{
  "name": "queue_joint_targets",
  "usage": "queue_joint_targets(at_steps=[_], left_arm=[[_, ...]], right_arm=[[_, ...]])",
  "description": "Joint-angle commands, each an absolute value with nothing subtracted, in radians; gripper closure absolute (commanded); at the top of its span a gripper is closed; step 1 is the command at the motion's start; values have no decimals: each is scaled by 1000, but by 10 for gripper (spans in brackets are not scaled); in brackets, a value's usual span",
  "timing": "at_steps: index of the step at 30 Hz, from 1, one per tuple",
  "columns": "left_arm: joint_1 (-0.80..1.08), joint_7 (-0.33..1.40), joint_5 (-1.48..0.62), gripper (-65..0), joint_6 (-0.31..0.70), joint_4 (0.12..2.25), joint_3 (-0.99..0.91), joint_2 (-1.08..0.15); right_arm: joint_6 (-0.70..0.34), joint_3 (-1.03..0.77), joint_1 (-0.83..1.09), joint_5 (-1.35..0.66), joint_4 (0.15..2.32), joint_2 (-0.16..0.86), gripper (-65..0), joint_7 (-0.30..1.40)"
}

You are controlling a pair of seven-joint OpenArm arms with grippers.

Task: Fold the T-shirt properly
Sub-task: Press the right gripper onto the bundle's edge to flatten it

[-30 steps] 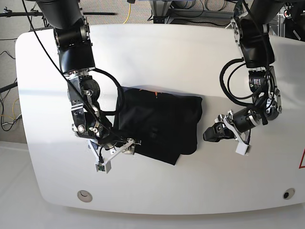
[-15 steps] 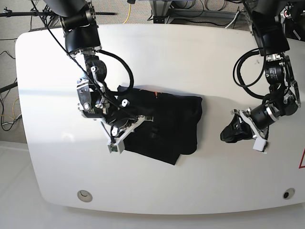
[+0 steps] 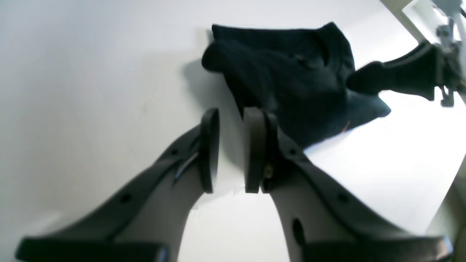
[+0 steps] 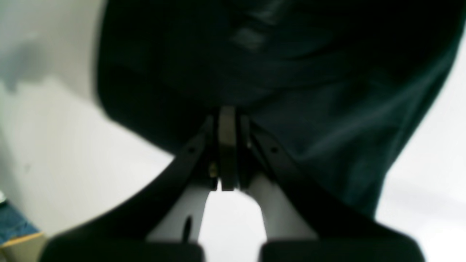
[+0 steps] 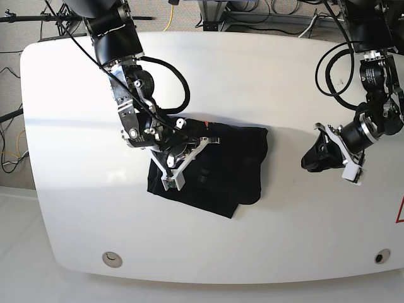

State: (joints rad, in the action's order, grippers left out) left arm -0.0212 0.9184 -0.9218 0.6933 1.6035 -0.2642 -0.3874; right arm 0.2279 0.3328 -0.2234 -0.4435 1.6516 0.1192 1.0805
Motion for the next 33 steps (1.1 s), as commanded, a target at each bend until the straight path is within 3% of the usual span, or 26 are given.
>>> queue_joint_targets(at_steps=[1, 18, 33], left_arm=[[-10, 889, -944, -96, 698, 1633, -272, -414], [104, 888, -943, -96, 698, 1728, -464, -427], [151, 888, -943, -96, 698, 1738, -515, -427]], right_arm=[[226, 331, -242, -443, 1587, 107, -9, 1053], [214, 426, -331, -275, 1330, 45, -10, 938], [108, 464, -484, -209, 1148, 13, -10, 845]])
